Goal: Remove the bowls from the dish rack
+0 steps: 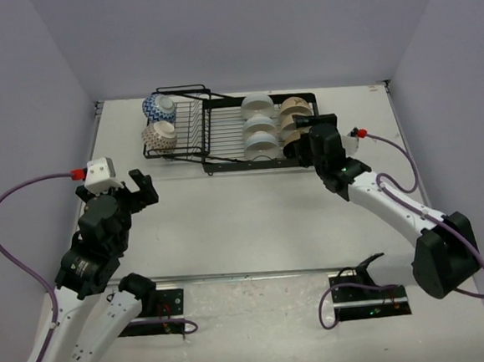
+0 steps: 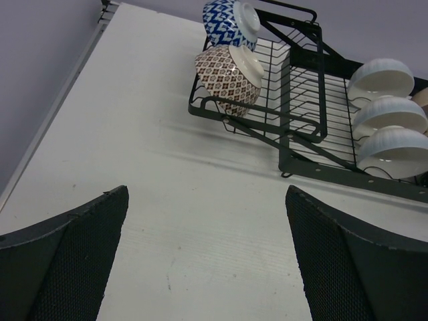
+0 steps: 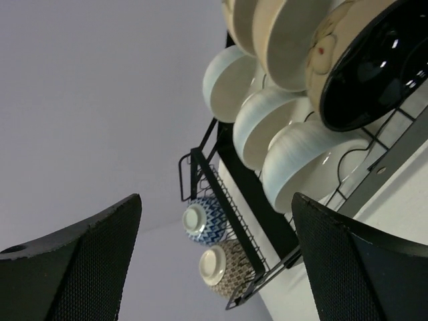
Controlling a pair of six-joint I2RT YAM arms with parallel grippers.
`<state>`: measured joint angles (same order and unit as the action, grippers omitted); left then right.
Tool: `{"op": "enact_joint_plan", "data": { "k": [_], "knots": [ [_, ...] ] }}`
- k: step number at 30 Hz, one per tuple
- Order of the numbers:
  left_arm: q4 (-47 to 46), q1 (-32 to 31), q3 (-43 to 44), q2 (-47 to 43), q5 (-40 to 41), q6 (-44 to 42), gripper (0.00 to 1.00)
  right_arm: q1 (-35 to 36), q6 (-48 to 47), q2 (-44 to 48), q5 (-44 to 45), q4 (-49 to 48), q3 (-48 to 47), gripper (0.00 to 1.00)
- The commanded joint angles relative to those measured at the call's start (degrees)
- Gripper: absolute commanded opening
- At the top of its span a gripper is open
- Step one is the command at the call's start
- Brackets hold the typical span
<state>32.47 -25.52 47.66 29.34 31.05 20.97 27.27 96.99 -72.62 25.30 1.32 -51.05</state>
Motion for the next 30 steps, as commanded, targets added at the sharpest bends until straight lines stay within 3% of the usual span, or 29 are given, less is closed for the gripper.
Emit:
{"op": "enact_joint_plan", "data": {
  "k": [1,12,19,23,26,30],
  "knots": [
    [-1.79,0.47,-0.02,-0.16,-0.20,-0.05,1.00,-1.24,4.78,-4.10,5.74,3.16,-3.00,0.93],
    [-1.79,0.47,-0.11,-0.25,-0.20,-0.05,1.00,-8.01,1.02,-13.15,0.02,0.88,-4.76,0.85],
    [-1.79,0.47,-0.20,-0.34,-0.29,-0.05,1.00,-10.74,-3.38,-17.46,-2.62,-7.11,-4.24,0.70],
    [-1.97,0.47,-0.20,-0.25,-0.46,-0.14,1.00,-10.83,-3.74,-17.99,-2.89,-8.70,-3.97,0.67],
    [-2.06,0.47,-0.20,-0.25,-0.81,-0.23,1.00,-10.83,-2.78,-19.04,-3.50,-8.97,-4.06,0.58],
    [-2.06,0.47,-0.20,-0.25,-0.81,-0.23,1.00,-10.83,-1.28,-20.45,-4.03,-9.93,-3.45,0.55]
  ]
}}
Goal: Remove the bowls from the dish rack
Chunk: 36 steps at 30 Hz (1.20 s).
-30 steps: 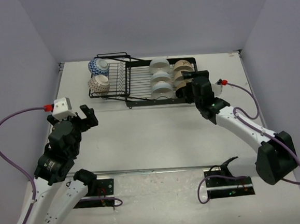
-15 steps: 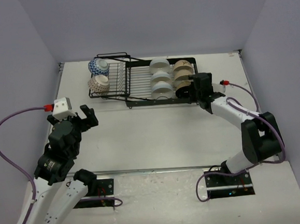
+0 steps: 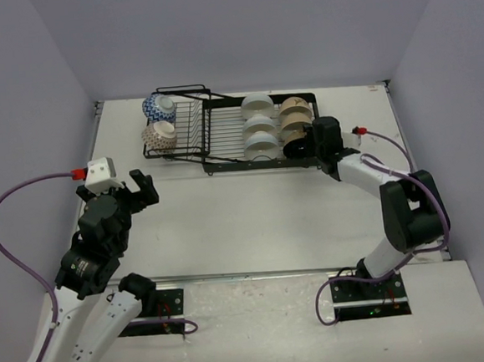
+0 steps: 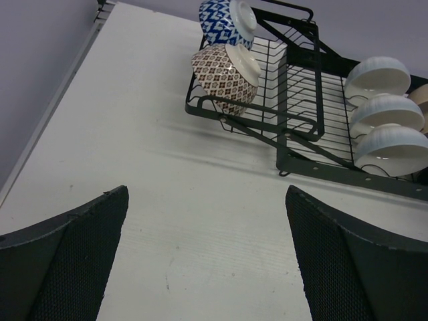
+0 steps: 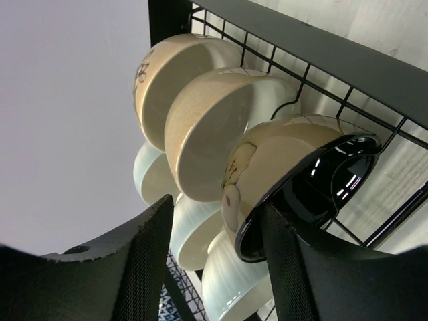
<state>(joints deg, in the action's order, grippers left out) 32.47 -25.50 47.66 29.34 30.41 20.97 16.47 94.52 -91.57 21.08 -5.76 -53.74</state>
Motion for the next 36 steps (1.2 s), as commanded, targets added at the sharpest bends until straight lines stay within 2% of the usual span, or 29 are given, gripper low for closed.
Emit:
{"op": "enact_joint_plan", "data": {
  "k": [1,7,10,14,15,17,26,27,28,32,36],
  "knots": [
    [-2.06,0.45,-0.20,-0.25,-0.27,-0.23,1.00,-0.03,1.54,-1.77,-0.16,-3.64,-0.50,0.54],
    [-2.32,0.45,-0.29,-0.07,-0.88,-0.49,1.00,-0.03,3.83,-2.65,-1.65,-8.30,2.67,0.47],
    [-2.41,0.45,-0.37,0.01,-1.06,-0.49,1.00,0.05,4.79,-3.17,-2.01,-10.05,4.16,0.38],
    [-2.58,0.45,-0.46,0.01,-1.41,-0.67,1.00,0.05,6.02,-3.09,-2.10,-11.73,5.92,0.31],
    [-2.59,0.45,-0.46,0.01,-1.50,-0.67,1.00,-0.03,6.29,-3.00,-2.10,-11.90,6.27,0.28],
    [-2.67,0.45,-0.46,-0.08,-1.59,-0.76,1.00,0.06,6.64,-2.74,-2.10,-12.26,7.06,0.15],
    [-2.76,0.45,-0.46,-0.07,-1.94,-0.84,1.00,0.67,8.84,0.16,-1.48,-12.96,10.32,0.08],
    [-2.67,0.45,-0.55,-0.08,-1.94,-0.84,1.00,0.76,9.10,0.42,-1.48,-13.05,10.49,0.01],
    [-2.67,0.45,-0.55,-0.08,-1.94,-0.84,1.00,0.76,9.45,0.78,-1.48,-13.05,10.84,0.00],
    [-2.76,0.45,-0.55,-0.08,-1.94,-0.84,1.00,1.02,9.28,2.44,-0.87,-14.27,11.90,0.00],
    [-2.76,0.45,-0.55,-0.08,-2.11,-0.84,1.00,1.20,5.59,4.11,-0.78,-22.43,14.01,0.00]
  ]
}}
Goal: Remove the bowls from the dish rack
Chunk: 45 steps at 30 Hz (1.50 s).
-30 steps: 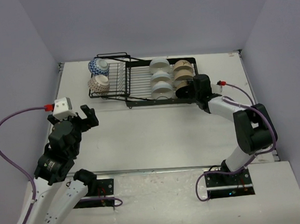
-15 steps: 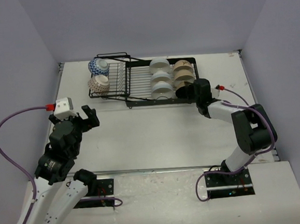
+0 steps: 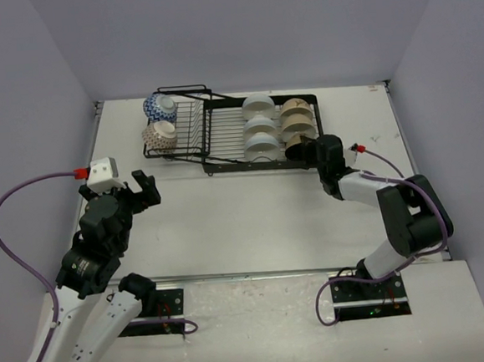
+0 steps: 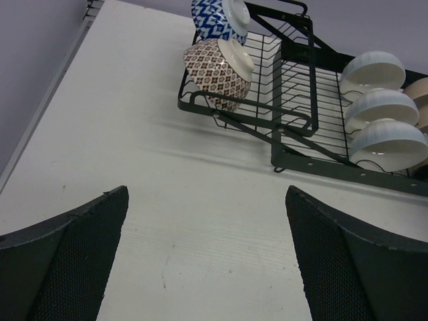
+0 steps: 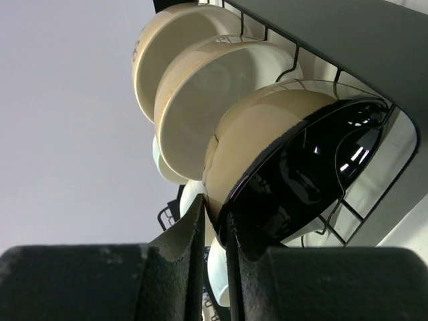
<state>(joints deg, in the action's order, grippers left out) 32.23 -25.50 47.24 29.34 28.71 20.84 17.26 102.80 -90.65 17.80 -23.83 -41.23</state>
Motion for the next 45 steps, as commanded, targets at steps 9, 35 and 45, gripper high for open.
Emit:
{"op": "enact_joint_plan", "data": {
  "k": [9,35,45],
  "knots": [
    [-2.61,0.45,-0.13,0.01,-0.58,-0.80,1.00,0.59,-10.95,5.93,2.06,-19.03,5.28,0.00],
    [-2.96,0.45,-0.31,0.28,-1.29,-1.07,1.00,0.41,-26.07,3.10,-4.62,-50.97,11.17,0.00],
    [-3.05,0.45,-0.22,0.28,-1.20,-1.07,1.00,3.92,-40.90,19.62,-12.26,-13.75,0.65,0.00]
  ]
}}
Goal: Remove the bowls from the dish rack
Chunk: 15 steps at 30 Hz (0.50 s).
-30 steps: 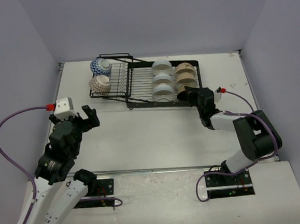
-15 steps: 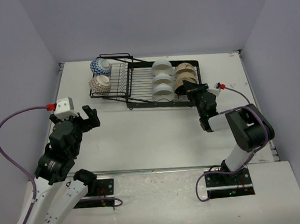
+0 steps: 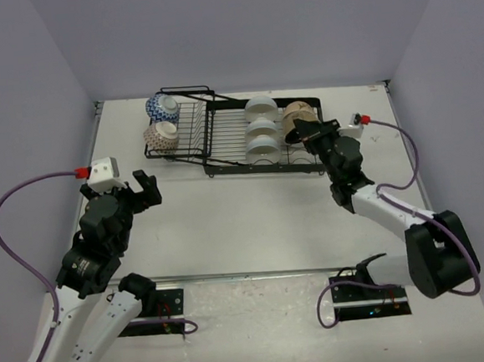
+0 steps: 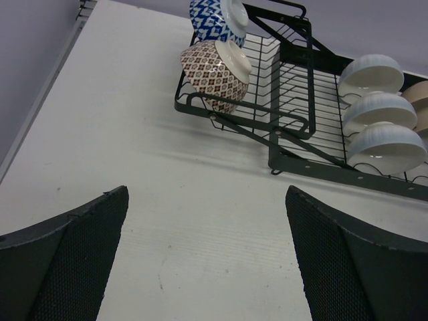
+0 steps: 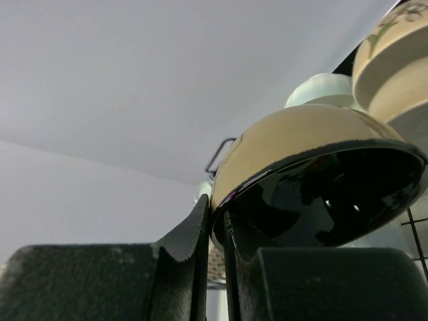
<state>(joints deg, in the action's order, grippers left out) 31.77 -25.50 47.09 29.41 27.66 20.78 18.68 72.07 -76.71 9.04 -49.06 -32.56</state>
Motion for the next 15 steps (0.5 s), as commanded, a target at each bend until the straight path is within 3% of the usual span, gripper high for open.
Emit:
{"op": "enact_joint_plan", "data": {
  "k": [1,2,6,8,10,15],
  "knots": [
    [-2.50,0.45,-0.16,0.12,-0.15,-1.00,1.00,3.81,-14.11,7.17,-2.80,23.97,-13.71,0.00],
    [-2.50,0.53,-0.16,0.12,-0.06,-1.00,1.00,6.52,-21.37,7.53,-2.36,29.06,-16.02,0.00],
    [-2.50,0.97,-0.07,0.12,0.29,-1.00,1.00,13.65,-36.19,6.49,-2.09,51.29,-26.31,0.00],
    [-2.33,1.41,0.02,0.12,0.46,-0.82,1.00,18.55,-44.86,3.95,-2.63,66.67,-33.51,0.00],
    [-2.24,1.50,0.11,0.12,0.55,-0.82,1.00,22.35,-49.02,-1.93,0.00,81.22,-38.26,0.00],
    [-2.06,1.85,0.11,-0.05,0.99,-0.56,1.00,36.06,-54.06,-13.10,14.48,98.78,-48.73,0.00]
  ]
}}
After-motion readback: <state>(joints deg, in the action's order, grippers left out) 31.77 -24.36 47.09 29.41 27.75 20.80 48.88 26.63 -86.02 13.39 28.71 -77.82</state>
